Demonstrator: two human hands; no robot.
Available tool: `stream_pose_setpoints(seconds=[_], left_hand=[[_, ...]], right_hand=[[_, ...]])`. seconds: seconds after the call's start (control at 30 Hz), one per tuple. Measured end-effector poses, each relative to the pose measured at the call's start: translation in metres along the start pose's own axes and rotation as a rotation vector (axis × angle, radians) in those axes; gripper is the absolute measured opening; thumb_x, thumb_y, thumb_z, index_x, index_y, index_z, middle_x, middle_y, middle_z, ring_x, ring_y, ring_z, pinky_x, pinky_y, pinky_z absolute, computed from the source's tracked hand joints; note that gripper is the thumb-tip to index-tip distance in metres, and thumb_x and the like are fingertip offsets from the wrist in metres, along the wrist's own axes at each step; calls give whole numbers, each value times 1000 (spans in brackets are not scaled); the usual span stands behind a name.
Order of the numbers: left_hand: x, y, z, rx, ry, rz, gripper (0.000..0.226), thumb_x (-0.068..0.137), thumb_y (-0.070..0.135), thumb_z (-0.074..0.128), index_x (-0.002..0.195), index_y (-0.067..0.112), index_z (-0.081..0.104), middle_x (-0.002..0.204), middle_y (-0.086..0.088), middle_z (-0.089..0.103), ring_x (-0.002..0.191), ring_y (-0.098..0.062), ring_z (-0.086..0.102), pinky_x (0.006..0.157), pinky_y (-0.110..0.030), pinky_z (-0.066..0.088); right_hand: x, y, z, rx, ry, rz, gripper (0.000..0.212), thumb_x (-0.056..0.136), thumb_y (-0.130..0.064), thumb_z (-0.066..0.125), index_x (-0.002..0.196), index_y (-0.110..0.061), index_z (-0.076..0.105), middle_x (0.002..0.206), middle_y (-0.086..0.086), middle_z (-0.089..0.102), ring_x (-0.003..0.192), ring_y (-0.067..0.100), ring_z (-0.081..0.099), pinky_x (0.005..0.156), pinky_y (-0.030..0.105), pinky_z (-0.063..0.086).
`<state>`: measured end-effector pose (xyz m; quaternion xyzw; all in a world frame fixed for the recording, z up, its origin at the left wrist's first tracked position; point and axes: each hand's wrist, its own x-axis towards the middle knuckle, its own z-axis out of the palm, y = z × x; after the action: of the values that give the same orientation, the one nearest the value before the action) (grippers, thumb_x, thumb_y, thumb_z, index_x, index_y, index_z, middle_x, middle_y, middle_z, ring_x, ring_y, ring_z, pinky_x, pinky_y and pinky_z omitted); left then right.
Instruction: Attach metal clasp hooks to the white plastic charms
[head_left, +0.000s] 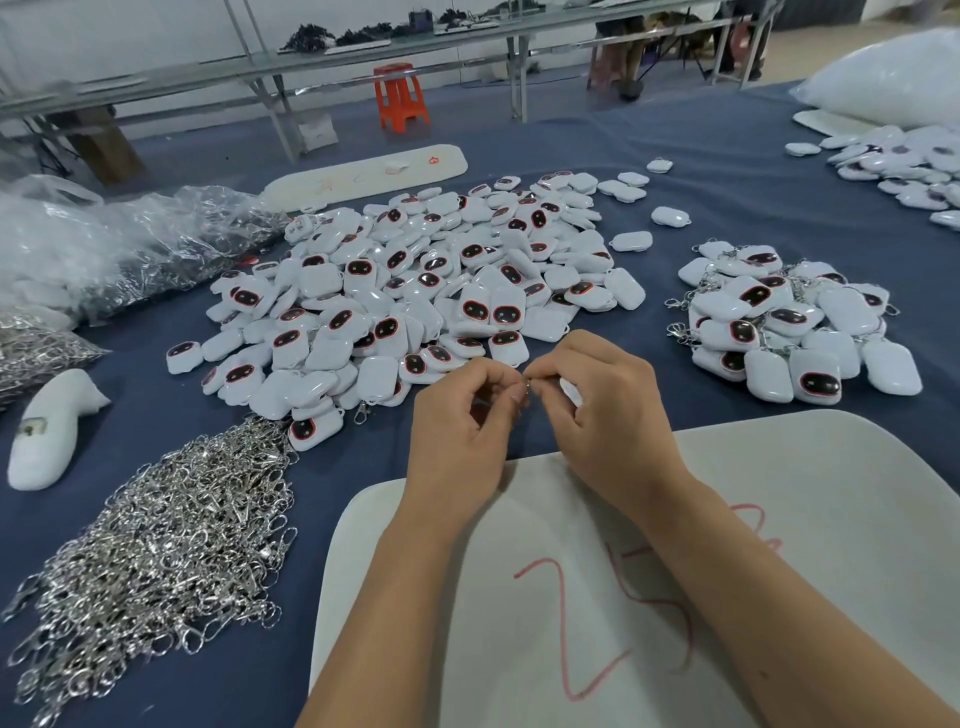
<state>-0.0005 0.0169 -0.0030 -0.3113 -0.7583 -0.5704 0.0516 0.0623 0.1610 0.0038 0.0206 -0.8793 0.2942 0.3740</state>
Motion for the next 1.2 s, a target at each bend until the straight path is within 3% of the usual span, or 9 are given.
stream_pose_setpoints(seconds=[0.17,0.37,0.43,0.53,0.67,0.9,1.07,1.2], left_hand=[[-1,-1,5,31,21,14,17,96,7,61,86,20,65,77,12,66,72,-15,61,69,-27,50],[0,-2,6,50,43,31,17,98,10,59,88,23,62,78,13,65,72,-12,60,66,-18,44],[0,-1,6,50,42,46,17,98,10,59,88,23,62,80,12,66,75,-14,63,67,-21,47],[0,0,6,70,34,62,15,98,11,59,89,22,64,82,10,68,80,-18,65,71,-30,51],[0,0,0,130,10,99,16,98,10,60,89,22,65,83,13,67,82,-14,64,71,-19,48],[-1,1,0,184,5,108,16,94,7,61,86,20,65,80,11,65,80,-16,62,72,-33,49],[-1,4,1,184,66,185,16,95,6,62,87,20,64,83,11,65,82,-17,62,72,-32,49],[0,4,1,208,71,224,16,95,4,62,89,18,65,84,10,64,83,-16,61,73,-33,48]], right_hand=[[2,-1,1,63,31,17,10,91,4,71,88,-4,77,83,5,67,74,23,63,70,38,51],[1,1,-2,383,-79,273,11,94,-3,73,92,-10,81,86,-4,76,86,13,71,82,26,53],[2,2,-4,430,-84,300,11,93,-2,73,90,-10,81,86,-3,77,85,14,72,82,26,54],[1,2,-5,406,-61,261,12,93,-1,73,89,-9,80,85,-3,77,85,17,72,82,31,56],[1,1,-5,185,-27,48,11,92,4,72,88,-5,78,81,1,71,78,18,66,73,36,53],[4,7,-4,97,-53,-57,13,93,7,70,90,-3,77,84,7,68,77,25,64,71,42,52],[1,5,-3,358,-50,231,11,95,-3,72,91,-10,80,86,-3,76,85,13,70,79,28,53],[3,7,-5,482,-118,356,11,95,-5,73,91,-12,81,85,-6,78,76,3,67,74,15,47]])
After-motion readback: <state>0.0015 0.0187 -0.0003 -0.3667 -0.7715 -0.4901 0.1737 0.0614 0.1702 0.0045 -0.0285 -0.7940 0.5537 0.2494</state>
